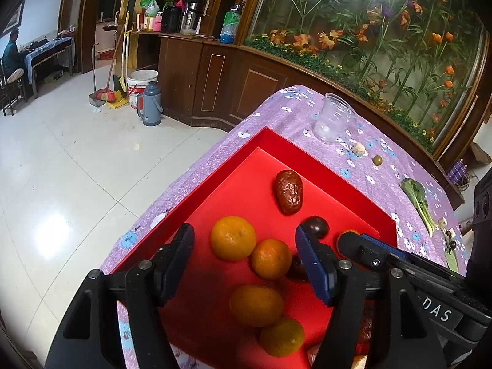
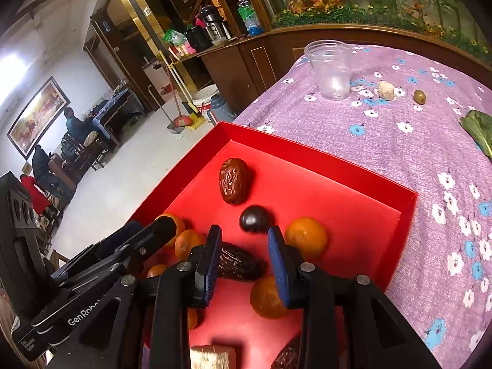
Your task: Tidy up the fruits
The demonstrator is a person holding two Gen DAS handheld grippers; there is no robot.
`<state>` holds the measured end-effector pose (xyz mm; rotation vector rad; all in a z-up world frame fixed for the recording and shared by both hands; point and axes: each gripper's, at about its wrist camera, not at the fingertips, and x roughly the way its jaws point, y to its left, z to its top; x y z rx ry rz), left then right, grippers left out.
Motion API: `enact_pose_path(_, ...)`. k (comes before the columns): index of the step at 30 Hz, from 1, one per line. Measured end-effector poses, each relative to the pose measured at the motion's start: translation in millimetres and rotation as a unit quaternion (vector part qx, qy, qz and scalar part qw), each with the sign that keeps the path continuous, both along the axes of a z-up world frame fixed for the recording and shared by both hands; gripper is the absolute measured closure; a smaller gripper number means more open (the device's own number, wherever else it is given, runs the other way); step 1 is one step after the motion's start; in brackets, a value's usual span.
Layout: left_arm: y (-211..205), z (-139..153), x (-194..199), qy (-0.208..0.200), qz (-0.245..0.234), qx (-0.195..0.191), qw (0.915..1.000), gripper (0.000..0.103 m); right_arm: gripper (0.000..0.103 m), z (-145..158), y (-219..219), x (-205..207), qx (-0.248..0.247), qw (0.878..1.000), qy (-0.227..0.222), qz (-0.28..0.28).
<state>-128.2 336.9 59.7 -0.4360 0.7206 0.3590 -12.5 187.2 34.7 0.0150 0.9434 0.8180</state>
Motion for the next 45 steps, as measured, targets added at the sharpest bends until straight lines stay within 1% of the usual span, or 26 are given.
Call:
enact_pose_path(2,-3,3,-4,-0.001,0.002,0.0,1.0,0.032,0.062,3,-5,-3,0.0,1.0,-0.005,-0.005)
enact_pose_path(4,-5,6,-8,0.0,0.005,0.0,1.0,0.028,0.054,6,-13,-7,0.002,1.0,-0.011,-0.012)
enact_pose_path(6,-11,10,-12,-0.001,0.007,0.007,0.9999,0.028,0.049,8,-19,-11,0.005,1.0,-0.014,-0.017)
enact_pose_path(8,-19,14,-18,0.0,0.011,0.019,0.9998,0.026,0.048,12,-29,-17,0.005,0.999,-0.024,-0.024)
enact_pose_path(9,-23,16,-20,0.001,0.013,0.026,0.9996,0.023,0.047,13,-31,-20,0.002,0.999,-0.029,-0.026)
enact_pose_path(11,-33,21,-26,0.0,0.016,0.04,0.9991,0.021,0.044,18,-41,-30,-0.006,0.998,-0.051,-0.032)
enact_pose_path(13,-44,25,-32,-0.005,0.016,0.056,0.9983,0.02,0.039,22,-50,-40,-0.011,0.997,-0.07,-0.037)
enact_pose_path(17,-68,37,-45,-0.019,0.019,0.087,0.9958,0.017,0.034,27,-74,-63,-0.019,0.993,-0.11,-0.049)
enact_pose_path(19,-78,42,-52,-0.029,0.022,0.101,0.9942,0.016,0.031,27,-86,-73,-0.019,0.991,-0.12,-0.056)
enact_pose_path(22,-98,52,-63,-0.049,0.031,0.138,0.9887,0.011,0.028,28,-105,-84,-0.012,0.989,-0.13,-0.069)
enact_pose_path(25,-125,63,-76,-0.075,0.038,0.189,0.9784,0.006,0.026,29,-125,-93,0.004,0.988,-0.13,-0.084)
enact_pose_path(28,-146,70,-86,-0.097,0.038,0.222,0.9694,0.0,0.025,28,-139,-101,0.015,0.987,-0.128,-0.093)
enact_pose_path(32,-174,75,-99,-0.124,0.04,0.264,0.9558,0.0,0.024,27,-155,-112,0.026,0.986,-0.132,-0.102)
enact_pose_path(34,-183,76,-101,-0.128,0.037,0.27,0.9535,0.0,0.022,25,-161,-116,0.028,0.985,-0.136,-0.102)
enact_pose_path(37,-188,73,-99,-0.125,0.019,0.245,0.9612,0.0,0.019,23,-168,-125,0.028,0.984,-0.145,-0.102)
enact_pose_path(38,-187,71,-97,-0.12,0.015,0.228,0.966,0.0,0.019,22,-170,-126,0.029,0.984,-0.145,-0.102)
enact_pose_path(41,-185,62,-91,-0.097,0.013,0.204,0.9742,0.0,0.019,17,-176,-129,0.032,0.984,-0.144,-0.103)
enact_pose_path(45,-187,50,-85,-0.075,0.008,0.185,0.9798,0.0,0.018,12,-179,-129,0.026,0.983,-0.147,-0.104)
